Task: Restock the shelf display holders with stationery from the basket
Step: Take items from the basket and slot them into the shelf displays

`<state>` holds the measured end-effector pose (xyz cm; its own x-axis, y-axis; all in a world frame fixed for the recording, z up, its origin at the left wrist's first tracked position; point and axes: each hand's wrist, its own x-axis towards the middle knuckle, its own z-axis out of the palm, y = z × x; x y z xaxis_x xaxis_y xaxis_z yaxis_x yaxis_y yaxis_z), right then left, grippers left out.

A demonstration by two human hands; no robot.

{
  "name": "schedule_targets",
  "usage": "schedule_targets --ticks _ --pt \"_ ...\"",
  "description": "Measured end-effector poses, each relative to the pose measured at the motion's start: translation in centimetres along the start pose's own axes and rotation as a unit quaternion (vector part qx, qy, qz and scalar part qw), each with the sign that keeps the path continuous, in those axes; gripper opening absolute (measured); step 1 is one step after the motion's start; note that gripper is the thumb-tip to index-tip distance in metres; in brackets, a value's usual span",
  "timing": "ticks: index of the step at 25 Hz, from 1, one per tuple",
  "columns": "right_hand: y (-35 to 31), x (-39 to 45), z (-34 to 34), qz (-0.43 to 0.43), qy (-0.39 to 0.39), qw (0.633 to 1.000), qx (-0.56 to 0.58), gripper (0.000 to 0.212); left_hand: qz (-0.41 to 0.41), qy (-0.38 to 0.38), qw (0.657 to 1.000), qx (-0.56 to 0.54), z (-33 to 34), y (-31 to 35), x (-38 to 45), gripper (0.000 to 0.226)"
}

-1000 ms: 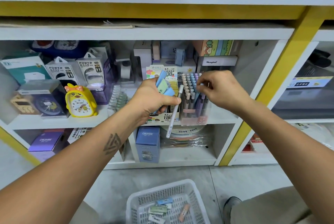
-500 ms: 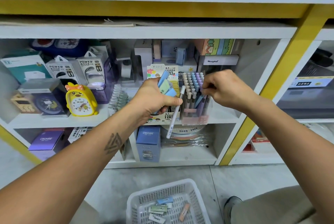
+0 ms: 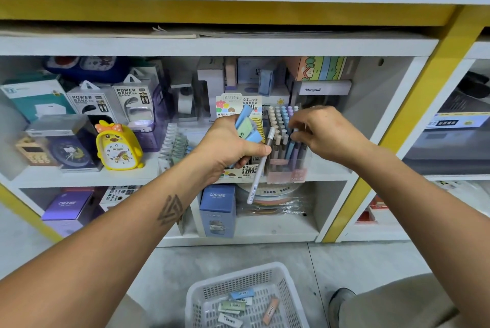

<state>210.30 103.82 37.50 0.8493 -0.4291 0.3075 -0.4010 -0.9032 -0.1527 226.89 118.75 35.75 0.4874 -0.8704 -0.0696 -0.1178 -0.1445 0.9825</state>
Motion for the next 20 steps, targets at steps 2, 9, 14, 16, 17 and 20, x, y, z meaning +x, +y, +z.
schedule_targets --ticks 2,9,14,16,17,20 --pt "-0.2 0.0 0.5 0.019 0.013 1.000 -0.005 0.013 -0.002 -0.001 1.000 0.000 0.0 0.0 0.0 0.044" --pt "-0.7 0.2 -0.3 0.065 0.038 0.994 0.084 0.022 -0.007 -0.001 1.000 -0.002 0.4 -0.3 0.1 0.045" --pt "-2.9 -0.6 -1.1 0.113 -0.017 0.895 0.431 0.009 -0.003 -0.003 0.999 -0.037 1.1 0.0 0.1 0.043" --pt "-2.6 -0.5 -1.8 0.138 0.045 0.891 0.430 0.005 -0.009 0.003 0.997 -0.076 1.3 0.1 0.1 0.040" --pt "-2.0 -0.5 -2.3 0.148 0.096 0.900 0.398 0.008 -0.019 0.011 0.995 -0.098 1.4 0.1 0.1 0.039" --pt "-0.4 -0.9 -3.1 0.110 0.190 0.948 0.230 0.009 -0.072 0.015 0.988 -0.134 1.3 0.1 0.1 0.033"
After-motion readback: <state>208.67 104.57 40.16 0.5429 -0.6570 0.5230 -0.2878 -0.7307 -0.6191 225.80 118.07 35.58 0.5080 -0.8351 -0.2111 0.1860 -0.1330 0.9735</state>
